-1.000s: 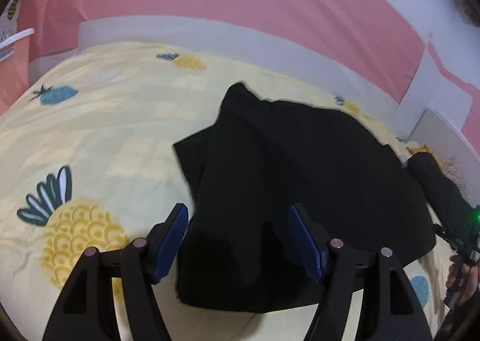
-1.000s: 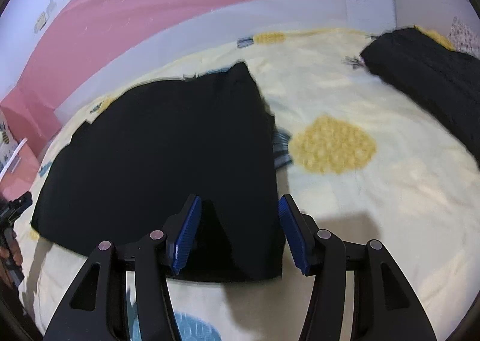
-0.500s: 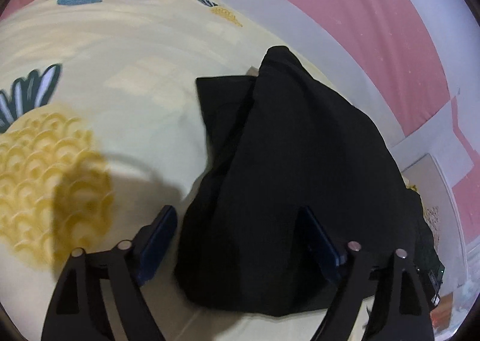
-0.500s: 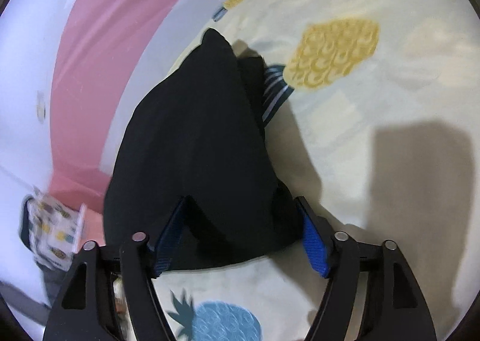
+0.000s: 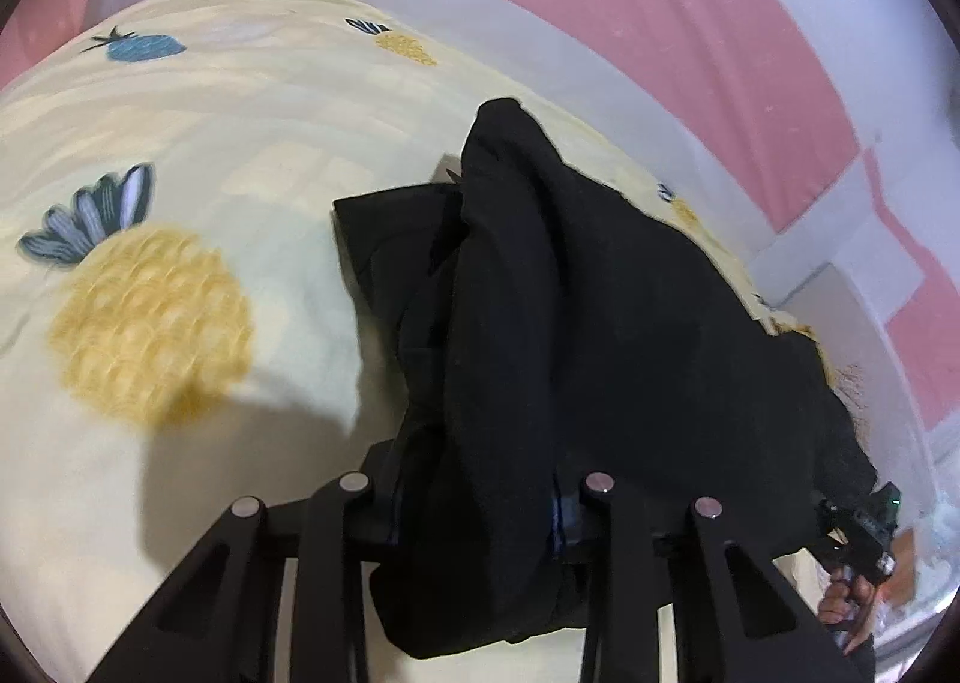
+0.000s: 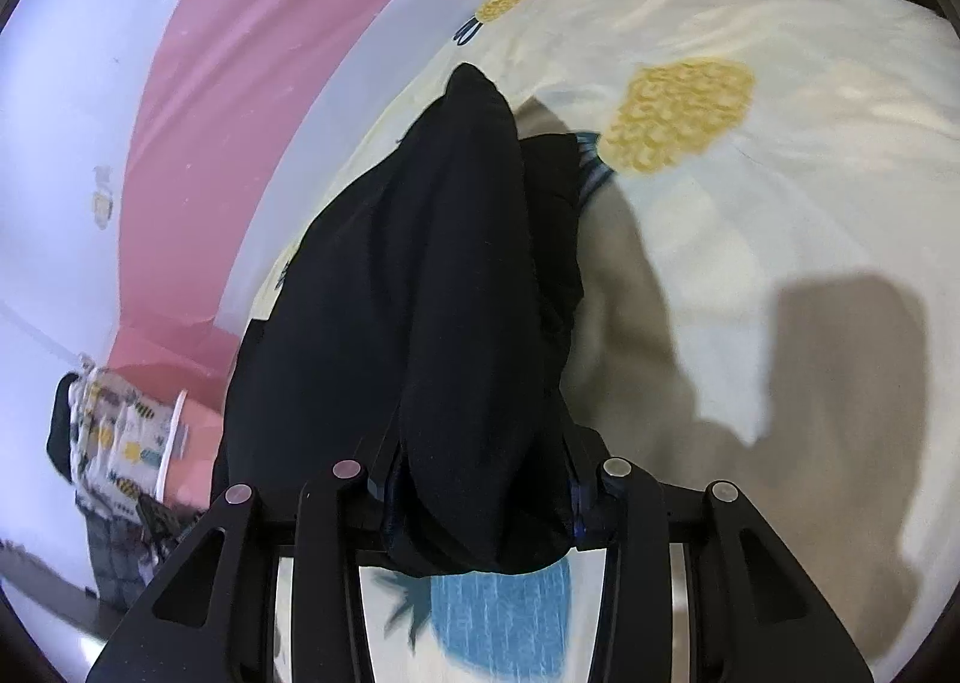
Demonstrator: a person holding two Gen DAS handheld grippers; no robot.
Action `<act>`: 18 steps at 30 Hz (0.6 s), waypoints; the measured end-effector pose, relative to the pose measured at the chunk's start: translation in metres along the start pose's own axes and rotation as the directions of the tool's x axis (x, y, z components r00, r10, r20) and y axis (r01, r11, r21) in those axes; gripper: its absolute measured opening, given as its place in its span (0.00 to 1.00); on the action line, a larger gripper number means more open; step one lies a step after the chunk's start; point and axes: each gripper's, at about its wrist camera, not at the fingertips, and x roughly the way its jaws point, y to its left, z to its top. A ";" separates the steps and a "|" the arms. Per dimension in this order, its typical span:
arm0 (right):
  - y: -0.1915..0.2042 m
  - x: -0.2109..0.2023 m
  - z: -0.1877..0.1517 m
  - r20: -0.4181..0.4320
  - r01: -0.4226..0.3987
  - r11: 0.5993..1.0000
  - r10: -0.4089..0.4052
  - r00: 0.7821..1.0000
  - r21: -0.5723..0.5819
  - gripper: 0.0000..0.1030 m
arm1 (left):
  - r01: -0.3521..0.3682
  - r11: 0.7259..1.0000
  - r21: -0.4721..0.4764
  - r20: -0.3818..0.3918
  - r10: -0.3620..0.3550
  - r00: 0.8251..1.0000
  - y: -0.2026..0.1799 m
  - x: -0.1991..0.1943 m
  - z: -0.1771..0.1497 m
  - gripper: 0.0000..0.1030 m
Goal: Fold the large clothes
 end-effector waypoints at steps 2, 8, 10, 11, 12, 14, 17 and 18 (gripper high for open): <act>-0.002 -0.020 -0.024 -0.019 0.007 1.000 -0.007 1.000 -0.007 0.38 | 0.001 1.000 0.010 -0.008 -0.001 1.000 0.000 -0.022 -0.025 0.33; -0.014 -0.054 -0.067 -0.055 0.068 0.997 -0.070 0.996 -0.026 0.55 | -0.017 0.999 0.033 -0.030 0.018 0.999 0.002 -0.050 -0.064 0.40; -0.009 -0.063 -0.061 -0.004 0.130 0.989 -0.130 0.991 -0.067 0.55 | -0.038 0.998 0.047 -0.034 0.039 0.999 -0.003 -0.053 -0.058 0.43; -0.003 -0.070 -0.056 0.037 0.156 0.984 -0.154 0.987 -0.088 0.55 | -0.045 0.998 0.051 -0.042 0.047 0.998 -0.006 -0.053 -0.053 0.44; 0.003 -0.076 -0.051 0.071 0.173 0.980 -0.166 0.984 -0.103 0.56 | -0.062 0.996 0.059 -0.043 0.065 0.997 -0.008 -0.054 -0.049 0.46; 0.021 -0.085 -0.039 0.157 0.220 0.964 -0.196 0.968 -0.153 0.56 | -0.119 0.989 0.088 0.005 0.119 0.993 -0.014 -0.063 -0.043 0.48; 0.047 -0.074 -0.020 0.215 0.260 0.938 -0.211 0.953 -0.231 0.56 | -0.170 0.981 0.096 0.118 0.158 0.980 -0.020 -0.078 -0.033 0.51; 0.052 -0.069 -0.016 0.215 0.256 0.933 -0.204 0.955 -0.253 0.56 | -0.166 0.982 0.091 0.145 0.152 0.978 -0.021 -0.081 -0.023 0.55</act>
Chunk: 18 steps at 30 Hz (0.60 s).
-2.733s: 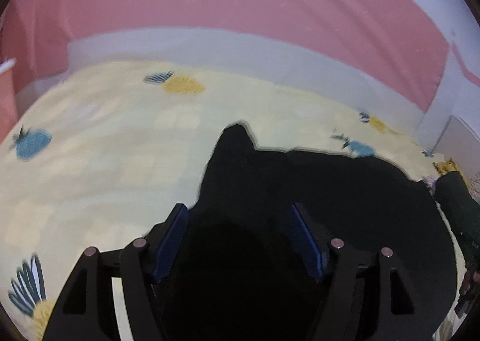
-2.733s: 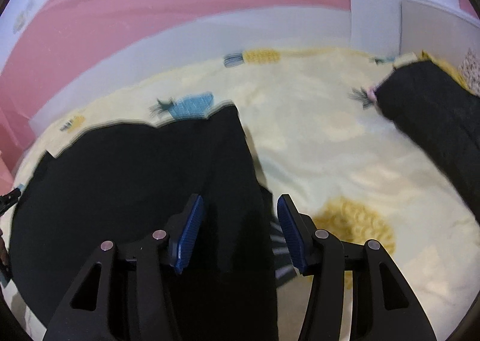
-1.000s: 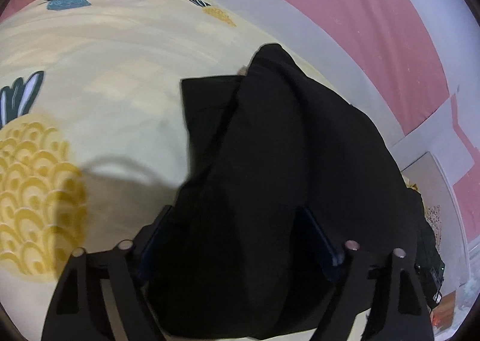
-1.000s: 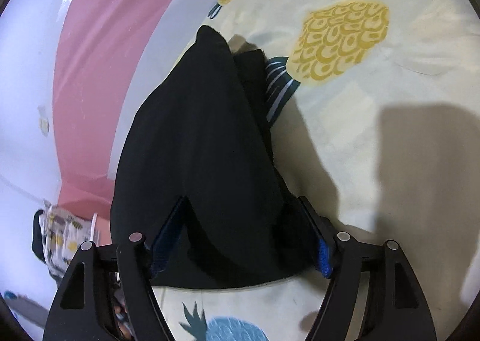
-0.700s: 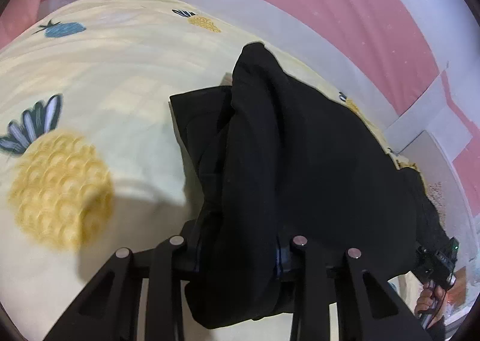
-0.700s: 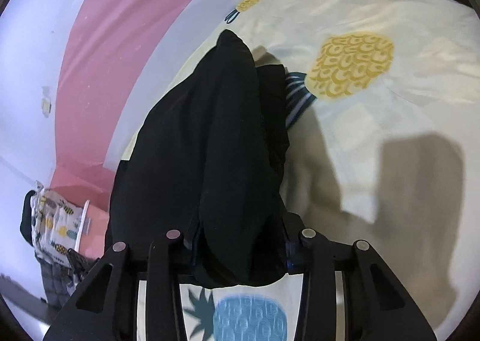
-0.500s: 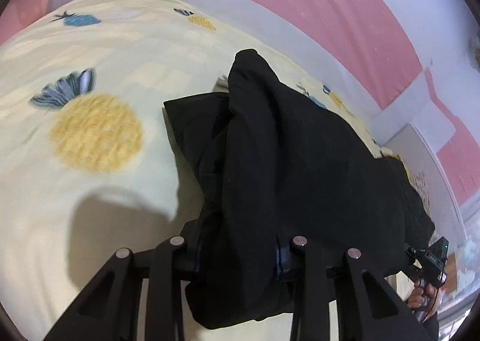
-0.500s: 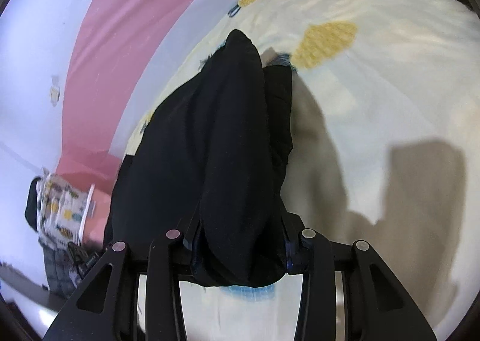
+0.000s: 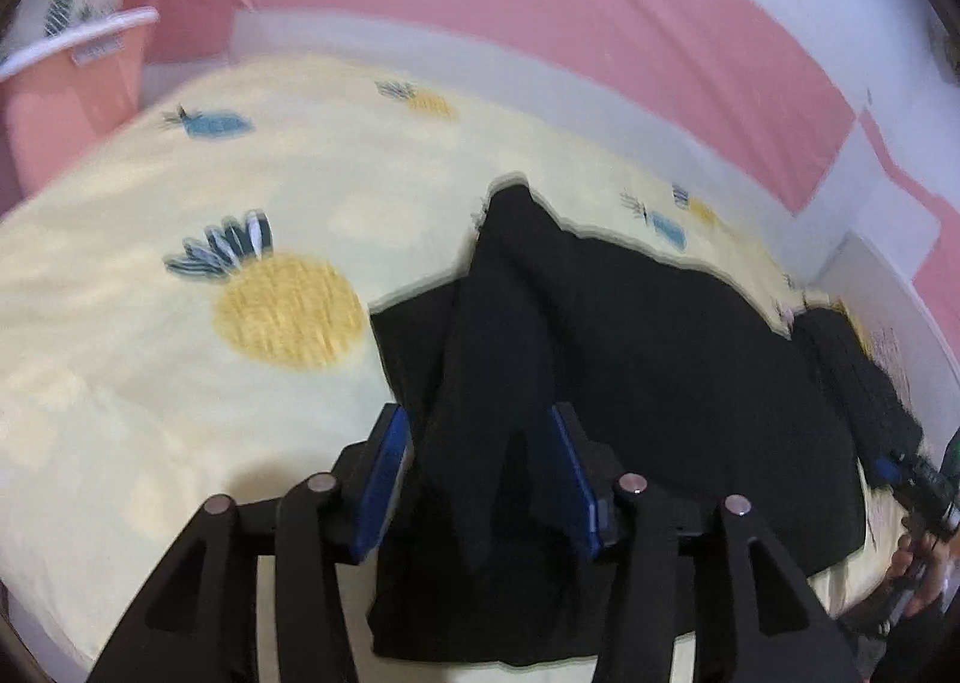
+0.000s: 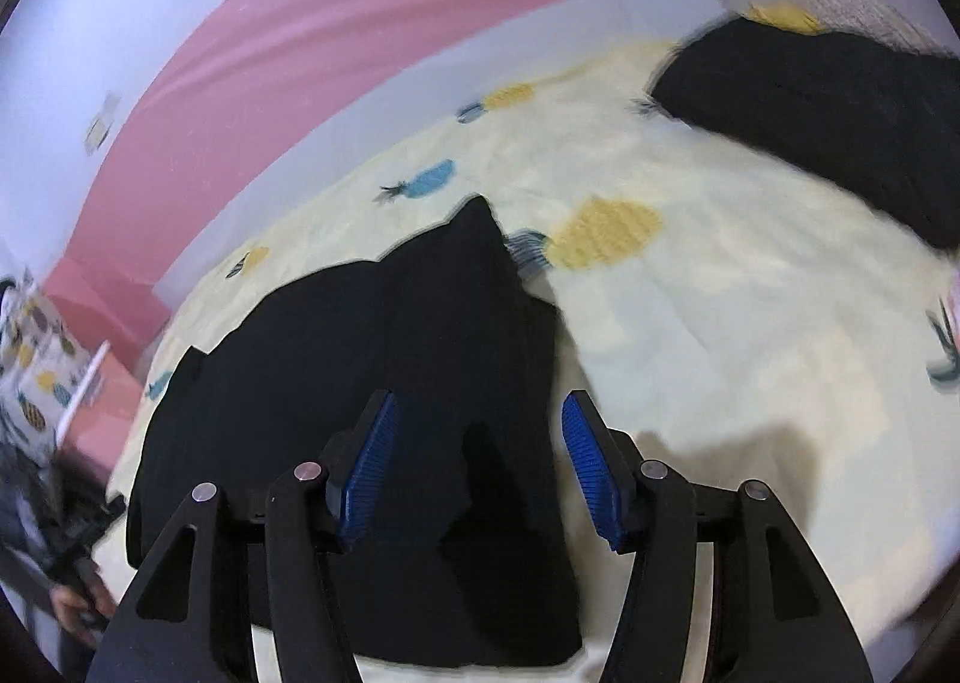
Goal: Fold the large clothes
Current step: 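Press and smooth the folded coat flat with both tools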
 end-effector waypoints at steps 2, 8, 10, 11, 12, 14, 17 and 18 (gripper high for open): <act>0.014 0.021 0.008 -0.013 -0.013 0.998 0.013 1.000 -0.057 0.56 | 0.027 0.999 0.018 0.027 -0.027 0.999 -0.009 0.003 0.018 0.56; 0.020 0.098 0.010 -0.086 0.046 0.986 -0.060 0.994 -0.159 0.56 | 0.072 0.988 0.135 -0.019 -0.070 0.997 -0.047 0.068 0.045 0.56; 0.014 0.106 0.007 -0.100 0.061 0.988 -0.075 0.992 -0.144 0.56 | 0.067 0.990 0.127 -0.101 -0.054 0.993 -0.050 0.097 0.040 0.55; 0.012 0.105 0.007 -0.098 0.065 0.987 -0.080 0.992 -0.144 0.56 | 0.052 0.991 0.126 -0.115 -0.037 0.993 -0.052 0.102 0.038 0.55; 0.010 0.104 0.008 -0.098 0.070 0.987 -0.085 0.992 -0.144 0.56 | 0.040 0.990 0.133 -0.109 -0.026 0.994 -0.054 0.101 0.038 0.55; 0.015 0.100 0.013 -0.099 0.100 0.982 -0.117 0.988 -0.162 0.56 | 0.073 0.988 0.135 -0.098 -0.060 0.993 -0.061 0.094 0.045 0.55; 0.032 0.091 0.025 -0.057 0.119 0.973 -0.132 0.990 -0.197 0.56 | 0.093 0.986 0.141 -0.078 -0.082 0.994 -0.076 0.093 0.067 0.55; 0.038 0.092 0.032 -0.050 0.103 0.975 -0.115 0.992 -0.197 0.56 | 0.081 0.983 0.166 -0.059 -0.072 0.996 -0.083 0.095 0.074 0.55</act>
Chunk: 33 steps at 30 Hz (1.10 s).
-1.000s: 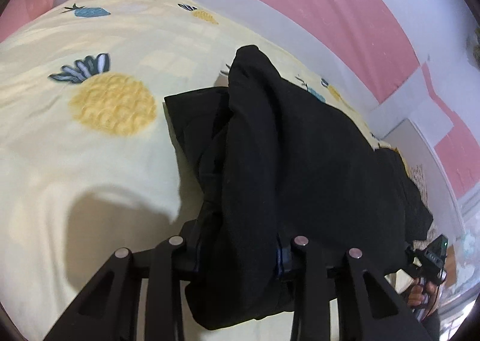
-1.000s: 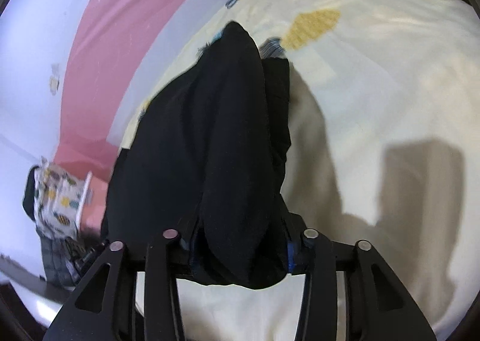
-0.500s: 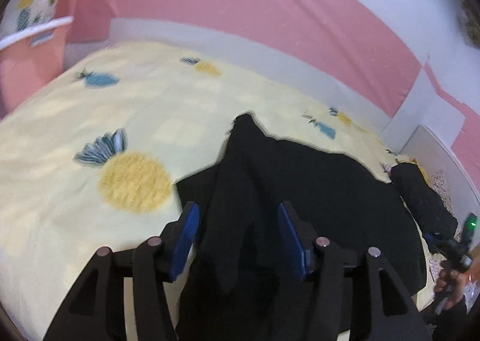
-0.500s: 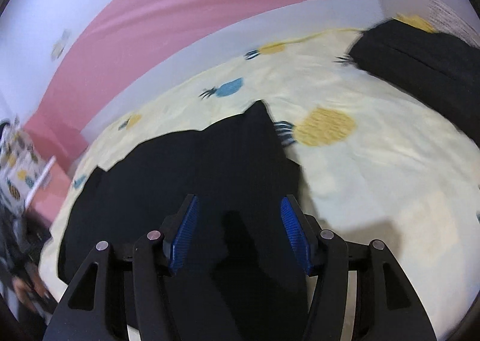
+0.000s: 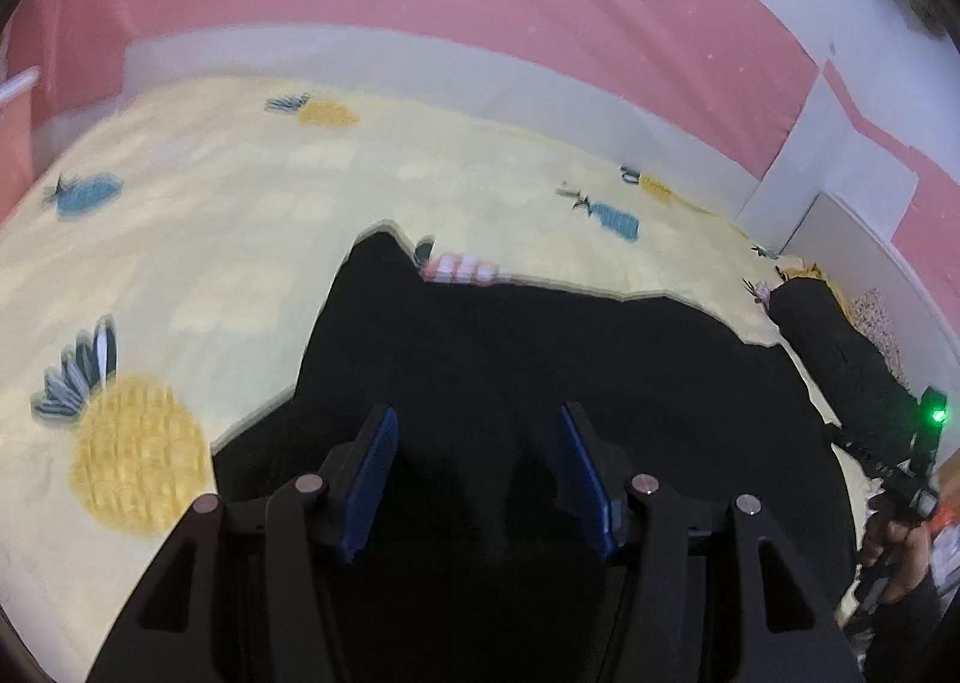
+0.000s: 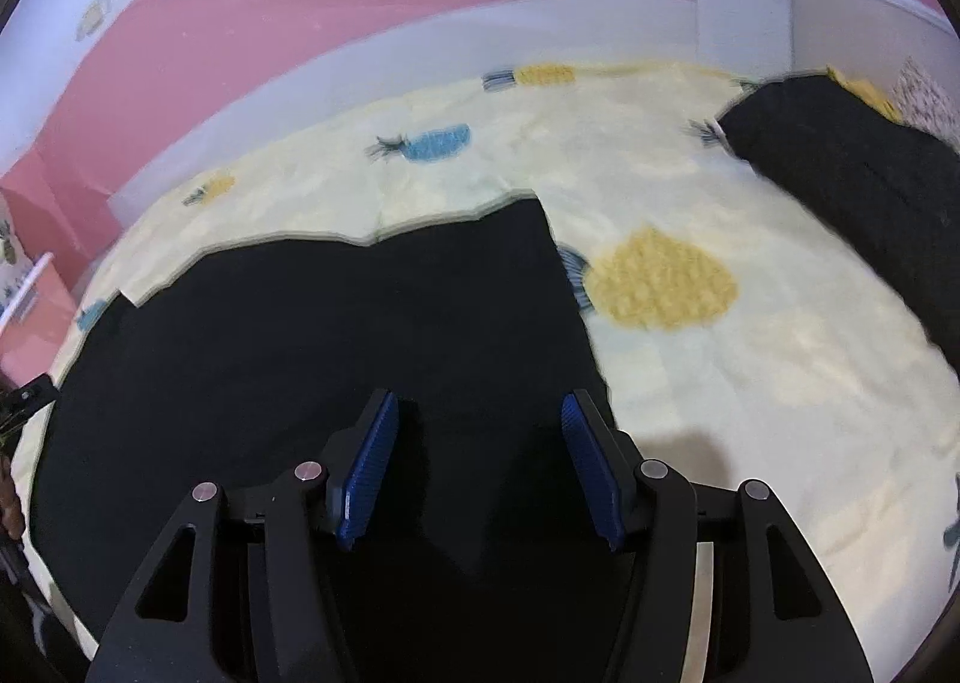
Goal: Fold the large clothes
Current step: 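Press and smooth the folded coat flat with both tools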
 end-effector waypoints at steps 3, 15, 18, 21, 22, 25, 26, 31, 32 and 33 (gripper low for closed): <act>0.012 0.017 0.025 -0.002 0.010 0.999 -0.010 1.000 -0.030 0.56 | -0.033 0.998 0.050 0.014 0.032 0.999 -0.012 0.026 0.031 0.55; -0.014 0.111 0.035 -0.157 0.029 0.999 -0.027 0.987 0.014 0.56 | -0.144 0.986 -0.079 -0.116 0.134 0.984 0.046 0.126 0.024 0.61; -0.014 0.110 0.033 -0.154 0.037 0.999 -0.034 0.987 0.021 0.56 | -0.157 0.985 -0.066 -0.119 0.148 0.982 0.040 0.126 0.027 0.60; -0.013 0.094 0.037 -0.140 0.061 0.998 -0.058 0.988 0.018 0.56 | -0.169 0.984 -0.064 -0.094 0.162 0.982 0.038 0.105 0.034 0.59; -0.012 0.086 0.039 -0.130 0.073 0.997 -0.070 0.989 0.015 0.56 | -0.157 0.985 -0.068 -0.071 0.152 0.986 0.037 0.092 0.034 0.59; -0.006 0.038 0.033 -0.062 0.049 0.999 -0.048 0.997 0.019 0.56 | -0.124 0.990 -0.063 -0.023 0.123 0.992 0.030 0.053 0.028 0.58; -0.001 0.025 0.029 -0.043 0.043 0.999 -0.043 0.998 0.011 0.56 | -0.101 0.994 -0.051 0.001 0.101 0.995 0.024 0.037 0.023 0.59; 0.037 -0.022 -0.013 0.005 -0.003 0.998 0.003 1.000 -0.057 0.56 | 0.025 1.000 0.005 0.009 -0.025 1.000 -0.023 0.001 -0.022 0.59; 0.047 -0.021 -0.023 -0.008 -0.008 0.997 0.008 1.000 -0.072 0.56 | 0.040 0.999 0.013 -0.011 -0.040 0.999 -0.032 0.004 -0.029 0.59; 0.056 -0.017 -0.032 -0.019 -0.001 0.995 -0.001 1.000 -0.096 0.56 | 0.056 0.998 0.034 -0.036 -0.054 0.998 -0.042 0.011 -0.037 0.59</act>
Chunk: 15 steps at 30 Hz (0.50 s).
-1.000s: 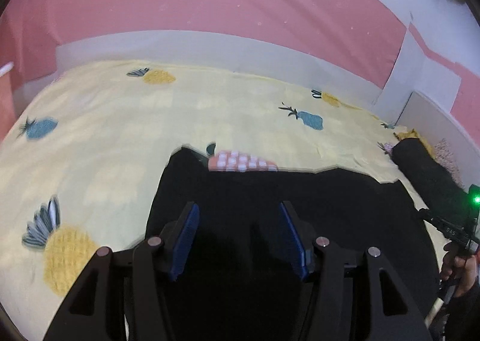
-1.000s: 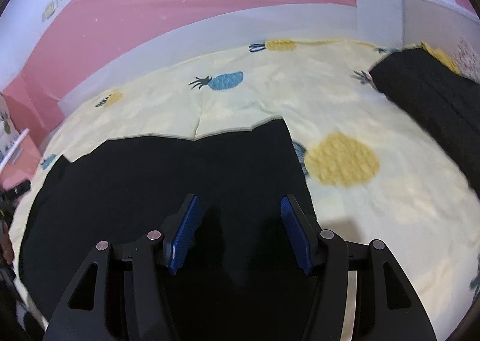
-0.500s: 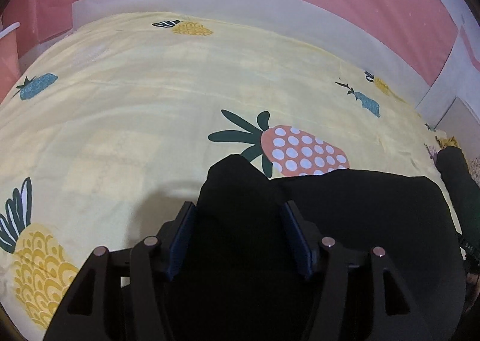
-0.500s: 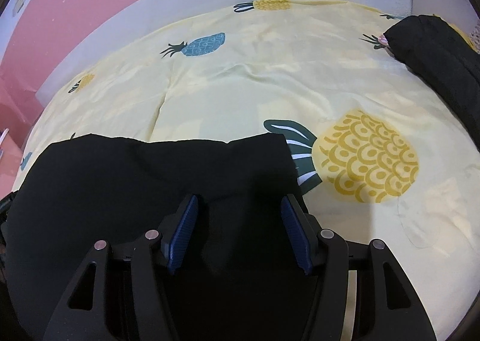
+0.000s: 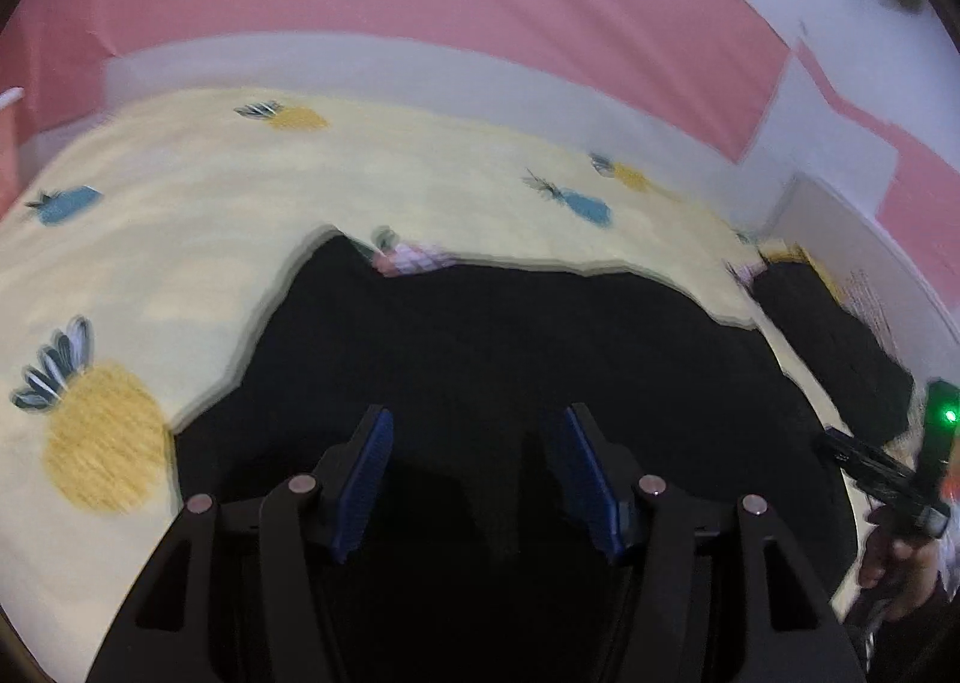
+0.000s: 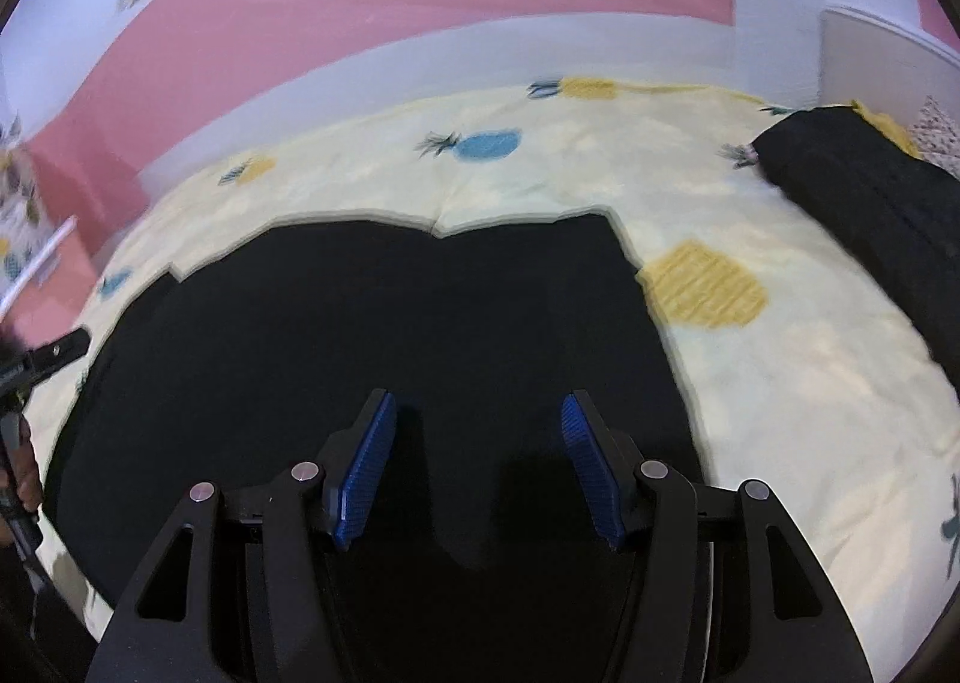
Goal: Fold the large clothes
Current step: 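Press and smooth the folded coat flat with both tools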
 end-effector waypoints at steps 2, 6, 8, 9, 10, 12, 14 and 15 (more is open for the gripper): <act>0.009 0.008 -0.009 0.019 0.042 0.998 -0.041 0.999 -0.044 0.57 | -0.028 0.998 0.053 -0.025 0.029 0.999 -0.014 0.015 -0.011 0.59; -0.001 0.004 -0.006 -0.003 0.033 0.999 -0.033 0.999 0.004 0.57 | -0.069 0.995 0.072 -0.025 0.071 0.997 -0.023 0.012 -0.010 0.59; 0.002 -0.007 -0.003 0.004 0.045 0.999 -0.045 0.999 -0.006 0.57 | -0.023 0.998 0.051 -0.020 0.024 1.000 -0.027 0.004 -0.005 0.59; 0.004 -0.010 -0.003 0.011 0.041 0.999 -0.041 0.999 -0.010 0.57 | -0.006 0.999 0.049 -0.017 0.007 1.000 -0.032 0.003 -0.005 0.59; 0.009 -0.013 -0.003 0.021 0.037 0.999 -0.037 0.999 -0.021 0.57 | 0.008 0.999 0.052 -0.017 -0.007 1.000 -0.036 0.005 -0.003 0.59; 0.023 -0.014 -0.005 0.032 0.018 0.998 -0.016 0.999 -0.057 0.57 | 0.032 0.996 0.088 -0.028 -0.030 0.999 -0.050 0.014 -0.005 0.59; 0.036 -0.006 -0.008 0.022 0.006 0.995 -0.004 1.000 -0.104 0.57 | 0.011 0.993 0.114 -0.047 -0.006 0.999 -0.060 0.029 -0.010 0.59; 0.038 0.000 -0.010 0.021 0.020 0.992 -0.017 1.000 -0.121 0.57 | -0.006 0.993 0.116 -0.051 0.011 0.999 -0.061 0.033 -0.011 0.59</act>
